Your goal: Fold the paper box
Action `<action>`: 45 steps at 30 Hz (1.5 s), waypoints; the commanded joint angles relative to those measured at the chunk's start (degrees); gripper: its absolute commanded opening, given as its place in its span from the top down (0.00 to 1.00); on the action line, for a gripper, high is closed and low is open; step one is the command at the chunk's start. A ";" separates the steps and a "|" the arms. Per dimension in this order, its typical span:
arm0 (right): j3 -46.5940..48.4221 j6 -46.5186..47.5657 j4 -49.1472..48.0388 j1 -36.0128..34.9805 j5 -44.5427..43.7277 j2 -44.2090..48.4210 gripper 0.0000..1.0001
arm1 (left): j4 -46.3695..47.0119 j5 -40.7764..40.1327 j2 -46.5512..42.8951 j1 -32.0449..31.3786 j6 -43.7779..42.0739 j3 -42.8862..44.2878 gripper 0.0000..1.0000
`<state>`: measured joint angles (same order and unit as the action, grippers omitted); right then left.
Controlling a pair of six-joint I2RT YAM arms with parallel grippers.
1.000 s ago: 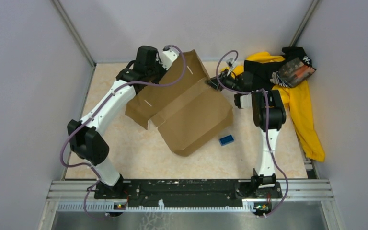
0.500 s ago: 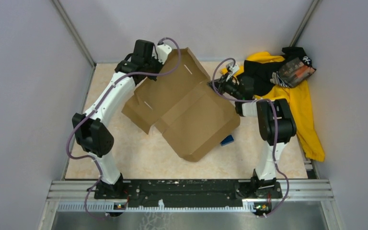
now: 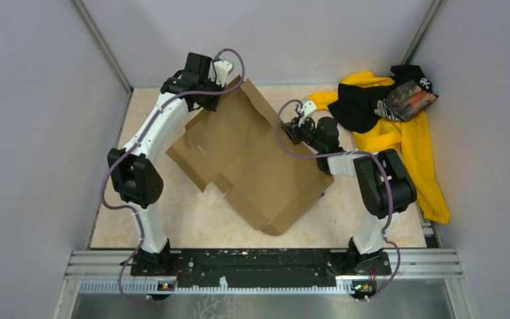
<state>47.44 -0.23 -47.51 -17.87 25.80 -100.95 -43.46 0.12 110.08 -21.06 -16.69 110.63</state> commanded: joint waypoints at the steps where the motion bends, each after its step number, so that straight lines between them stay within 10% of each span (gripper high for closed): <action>1: -1.79 1.77 -3.44 -1.32 -3.69 3.83 0.93 | -1.41 3.57 1.23 1.63 4.29 2.95 0.88; 21: 0.17 -5.31 -7.93 -3.16 -1.42 -2.26 0.97 | -5.81 11.60 5.47 9.24 11.20 8.62 0.87; 45: 0.53 -10.27 -4.20 -8.85 7.12 -1.78 0.78 | 17.36 -34.00 -18.71 -16.60 -9.39 -21.06 0.89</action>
<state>47.05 -6.50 -46.04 -25.10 26.37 -103.59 -35.99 -26.65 95.77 -35.64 -22.46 93.43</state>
